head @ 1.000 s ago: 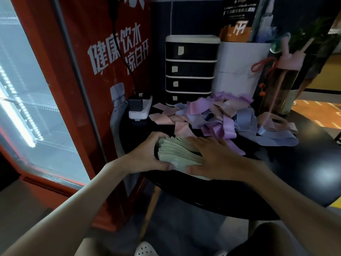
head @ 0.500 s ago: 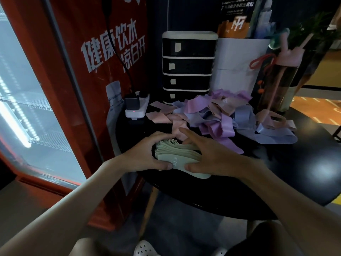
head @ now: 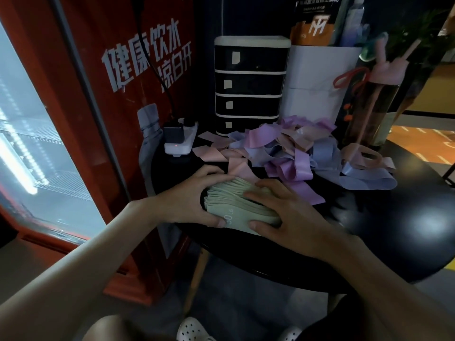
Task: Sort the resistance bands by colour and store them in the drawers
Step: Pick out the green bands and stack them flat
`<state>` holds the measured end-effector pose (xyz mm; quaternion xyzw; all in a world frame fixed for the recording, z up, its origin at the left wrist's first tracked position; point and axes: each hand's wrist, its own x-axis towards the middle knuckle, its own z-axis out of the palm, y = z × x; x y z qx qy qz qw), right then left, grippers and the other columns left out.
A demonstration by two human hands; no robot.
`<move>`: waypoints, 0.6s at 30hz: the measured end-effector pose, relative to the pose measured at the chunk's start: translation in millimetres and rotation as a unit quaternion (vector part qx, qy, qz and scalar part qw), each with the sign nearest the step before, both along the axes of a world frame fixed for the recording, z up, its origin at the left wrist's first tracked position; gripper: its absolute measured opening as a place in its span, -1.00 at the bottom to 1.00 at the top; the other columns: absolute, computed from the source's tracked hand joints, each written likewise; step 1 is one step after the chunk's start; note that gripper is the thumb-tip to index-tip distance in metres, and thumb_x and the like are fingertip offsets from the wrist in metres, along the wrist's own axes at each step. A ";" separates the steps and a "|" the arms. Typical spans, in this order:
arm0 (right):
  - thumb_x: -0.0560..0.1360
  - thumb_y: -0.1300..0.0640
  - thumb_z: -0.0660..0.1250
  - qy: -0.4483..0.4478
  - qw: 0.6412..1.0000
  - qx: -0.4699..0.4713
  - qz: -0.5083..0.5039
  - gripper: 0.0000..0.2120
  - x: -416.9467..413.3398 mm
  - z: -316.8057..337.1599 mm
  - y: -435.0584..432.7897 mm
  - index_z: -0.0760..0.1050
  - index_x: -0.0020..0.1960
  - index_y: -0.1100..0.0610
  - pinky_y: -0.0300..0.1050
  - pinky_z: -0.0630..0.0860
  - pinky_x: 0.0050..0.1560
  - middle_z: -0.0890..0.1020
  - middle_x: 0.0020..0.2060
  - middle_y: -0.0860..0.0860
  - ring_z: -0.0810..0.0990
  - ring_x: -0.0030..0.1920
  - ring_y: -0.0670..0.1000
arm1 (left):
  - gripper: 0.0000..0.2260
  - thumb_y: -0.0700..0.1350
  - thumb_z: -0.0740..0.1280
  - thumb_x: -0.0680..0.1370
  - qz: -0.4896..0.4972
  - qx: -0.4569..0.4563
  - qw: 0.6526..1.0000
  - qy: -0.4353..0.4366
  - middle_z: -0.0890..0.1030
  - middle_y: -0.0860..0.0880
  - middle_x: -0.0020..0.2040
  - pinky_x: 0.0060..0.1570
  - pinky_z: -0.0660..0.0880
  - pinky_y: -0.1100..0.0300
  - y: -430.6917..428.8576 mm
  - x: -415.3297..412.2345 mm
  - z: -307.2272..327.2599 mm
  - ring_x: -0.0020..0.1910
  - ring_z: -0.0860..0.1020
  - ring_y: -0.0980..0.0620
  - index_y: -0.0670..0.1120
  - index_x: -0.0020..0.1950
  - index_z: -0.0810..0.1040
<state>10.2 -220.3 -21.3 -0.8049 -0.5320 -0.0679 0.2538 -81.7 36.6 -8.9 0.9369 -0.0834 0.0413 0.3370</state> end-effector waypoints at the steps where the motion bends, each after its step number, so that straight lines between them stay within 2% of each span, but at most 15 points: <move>1: 0.45 -0.31 0.25 -0.008 1.000 -0.004 0.000 -0.43 0.1 -0.8 0.7 0.35 0.42 -0.19 0.10 0.42 0.31 0.33 0.36 -0.14 0.38 0.34 -0.02 | -0.10 0.04 0.65 0.30 -0.004 0.015 1.000 0.006 0.18 0.26 0.42 0.36 0.24 0.41 -0.5 -0.7 3.1 0.42 0.24 0.30 0.22 0.54 0.27; 3: 0.46 -0.30 0.24 -0.007 1.000 -0.009 0.002 -0.45 0.8 -1.3 0.5 0.35 0.42 -0.20 0.10 0.42 0.31 0.32 0.35 -0.16 0.37 0.33 -0.04 | -0.06 0.15 0.62 0.30 -0.016 0.061 0.998 0.015 0.07 0.30 0.47 0.41 0.16 0.35 -3.1 -1.3 8.0 0.48 0.12 0.29 0.30 0.55 0.18; 5: 0.47 -0.30 0.24 -0.006 1.000 -0.014 0.005 -0.46 1.8 -1.4 0.3 0.36 0.41 -0.20 0.08 0.42 0.31 0.31 0.35 -0.17 0.37 0.34 -0.05 | -0.09 0.29 0.51 0.32 -0.032 0.127 0.991 0.025 -0.05 0.34 0.51 0.47 0.09 0.21 -5.6 -1.1 9.2 0.51 0.02 0.23 0.35 0.56 0.08; 8: 0.46 -0.30 0.25 0.001 1.000 -0.014 0.006 -0.45 1.9 -1.1 0.3 0.36 0.42 -0.19 0.06 0.42 0.31 0.31 0.34 -0.20 0.37 0.33 -0.07 | -0.15 0.37 0.38 0.38 -0.042 0.185 0.982 0.023 -0.08 0.31 0.56 0.53 0.05 0.06 -4.7 0.8 8.0 0.53 -0.03 0.22 0.38 0.56 0.00; 11: 0.45 -0.25 0.30 0.020 1.000 0.012 0.010 -0.46 0.8 -2.6 -0.3 0.37 0.39 -0.16 0.02 0.43 0.29 0.36 0.29 -0.22 0.40 0.30 -0.08 | -0.20 0.33 0.42 0.36 -0.043 0.174 0.984 -0.019 0.12 0.25 0.58 0.53 0.14 0.00 -5.2 1.7 11.2 0.54 0.09 0.24 0.34 0.54 0.15; 15: 0.41 -0.16 0.38 0.049 0.995 0.082 -0.008 -0.49 -0.4 -8.6 2.1 0.45 0.30 -0.02 -0.08 0.46 0.22 0.46 0.17 -0.23 0.47 0.20 -0.14 | -0.32 0.03 0.61 0.34 -0.050 0.087 0.994 -0.046 0.42 0.38 0.32 0.33 0.33 0.28 -8.3 1.1 13.9 0.35 0.39 0.28 0.27 0.38 0.41; 16: 0.40 -0.15 0.39 0.058 0.993 0.097 -0.015 -0.50 -0.7 -10.0 2.7 0.46 0.29 -0.01 -0.11 0.47 0.21 0.48 0.15 -0.23 0.47 0.19 -0.16 | -0.32 -0.02 0.63 0.33 -0.045 0.065 0.996 -0.036 0.45 0.38 0.28 0.28 0.36 0.31 -6.8 1.4 13.9 0.31 0.43 0.27 0.27 0.36 0.43; 18: 0.40 -0.14 0.40 0.072 0.991 0.109 -0.025 -0.51 -1.3 -11.1 2.9 0.47 0.28 0.00 -0.18 0.45 0.21 0.49 0.14 -0.25 0.48 0.19 -0.19 | -0.22 -0.05 0.64 0.31 -0.037 0.039 0.999 -0.002 0.48 0.34 0.23 0.24 0.40 0.33 -2.5 2.0 15.4 0.26 0.47 0.26 0.32 0.41 0.36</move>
